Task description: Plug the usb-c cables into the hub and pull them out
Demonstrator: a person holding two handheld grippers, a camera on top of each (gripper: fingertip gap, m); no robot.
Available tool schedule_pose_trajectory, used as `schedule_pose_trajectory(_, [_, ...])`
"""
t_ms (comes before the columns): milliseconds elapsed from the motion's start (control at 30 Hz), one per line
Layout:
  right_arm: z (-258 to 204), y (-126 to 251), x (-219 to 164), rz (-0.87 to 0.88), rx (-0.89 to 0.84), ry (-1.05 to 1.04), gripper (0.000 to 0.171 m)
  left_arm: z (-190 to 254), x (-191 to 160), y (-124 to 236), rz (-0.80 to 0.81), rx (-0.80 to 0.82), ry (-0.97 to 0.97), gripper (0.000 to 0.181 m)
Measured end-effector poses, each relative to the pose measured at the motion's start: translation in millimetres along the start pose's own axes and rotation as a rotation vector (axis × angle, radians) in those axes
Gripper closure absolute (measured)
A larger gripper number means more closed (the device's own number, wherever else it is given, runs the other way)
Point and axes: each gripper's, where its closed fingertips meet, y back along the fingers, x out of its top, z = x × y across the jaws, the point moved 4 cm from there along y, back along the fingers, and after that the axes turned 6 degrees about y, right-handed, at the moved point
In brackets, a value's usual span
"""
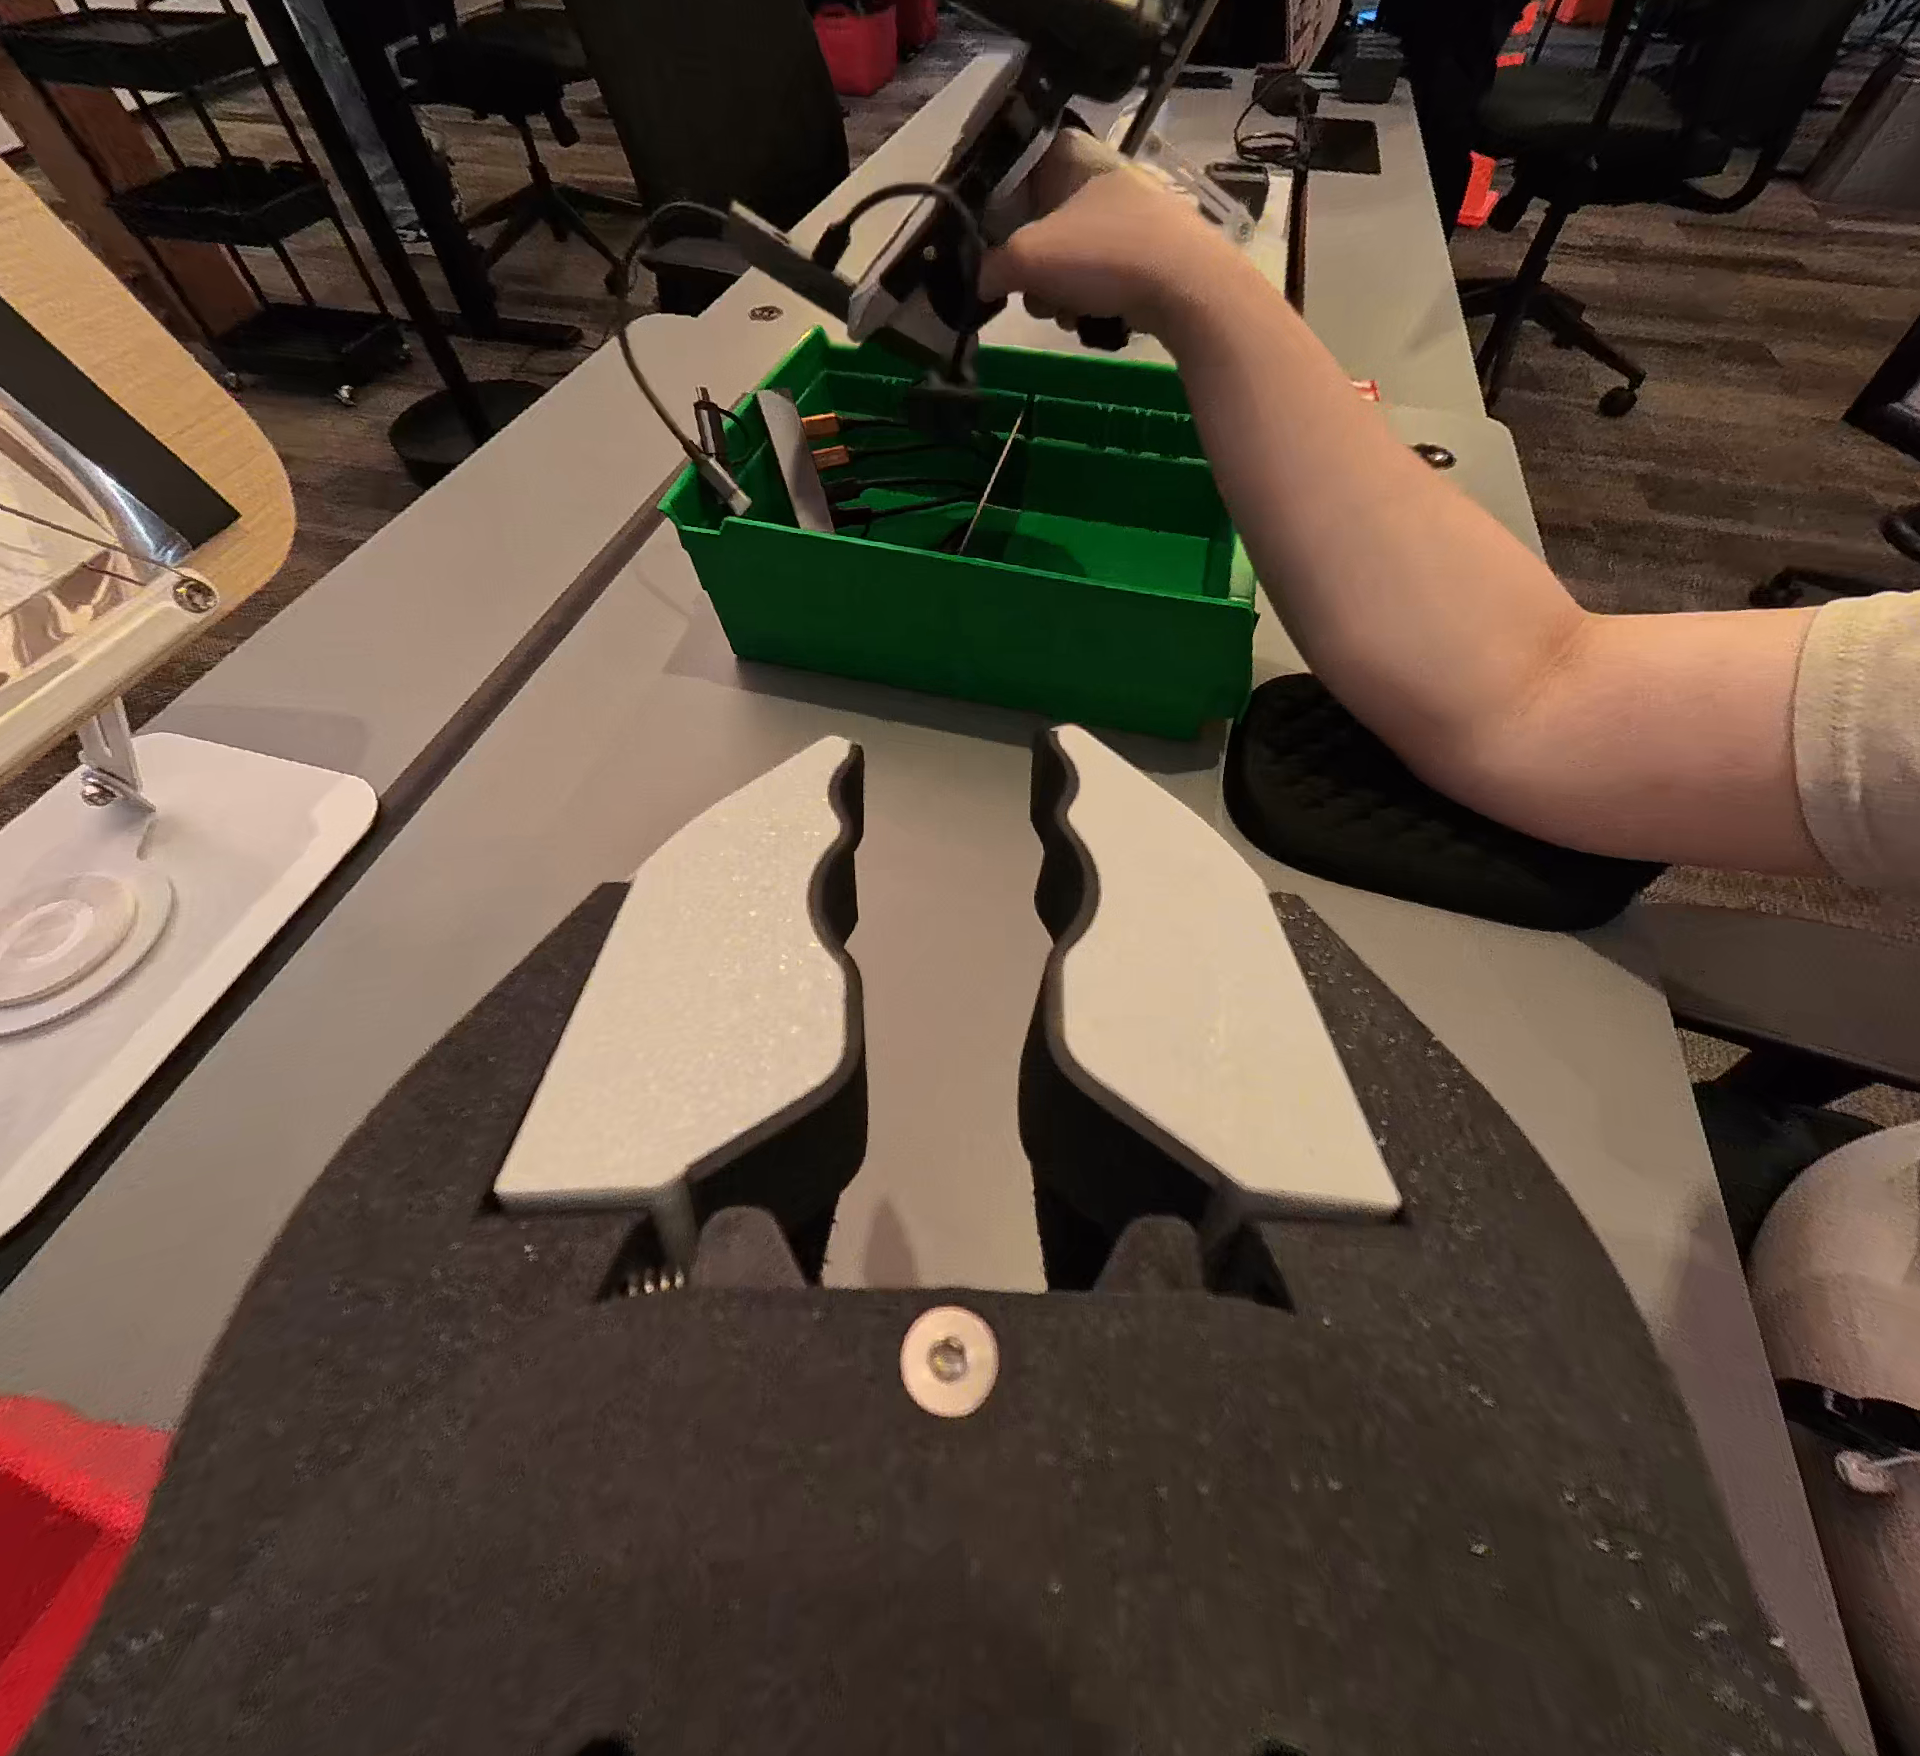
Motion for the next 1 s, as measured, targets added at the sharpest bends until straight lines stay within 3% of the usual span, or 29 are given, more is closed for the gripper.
schedule_pose_trajectory(167, [-19.2, -16.2, -17.7, -0.157, 0.067, 0.152, 0.155, 2.7, -1.0, -2.5, -0.015, -0.005, -0.011, 0.152])
schedule_pose_trajectory(333, [-31.4, -23.0, -53.2, -0.383, 0.213, 0.165, 0.149, 2.8, -0.2, -1.8, -0.010, -0.013, 0.001, 0.152])
schedule_pose_trajectory(533, [-26.3, -7.9, -70.2, -0.440, 0.308, 0.057, 0.141, 1.9, 2.0, 2.5, 0.002, -0.009, 0.000, 0.153])
schedule_pose_trajectory(767, [-6.6, 46.4, -55.6, -0.268, 0.214, -0.005, 0.133, -0.4, 3.4, 6.8, 0.011, 0.001, 0.006, 0.154])
schedule_pose_trajectory(900, [-1.3, 56.0, -12.7, 0.042, 0.196, -0.022, 0.133, -0.8, 3.8, 7.7, 0.013, 0.004, 0.004, 0.154])
schedule_pose_trajectory(1000, [7.9, 44.7, 15.6, 0.274, 0.236, -0.172, 0.136, -0.8, 4.1, 8.3, 0.014, 0.005, 0.003, 0.154])
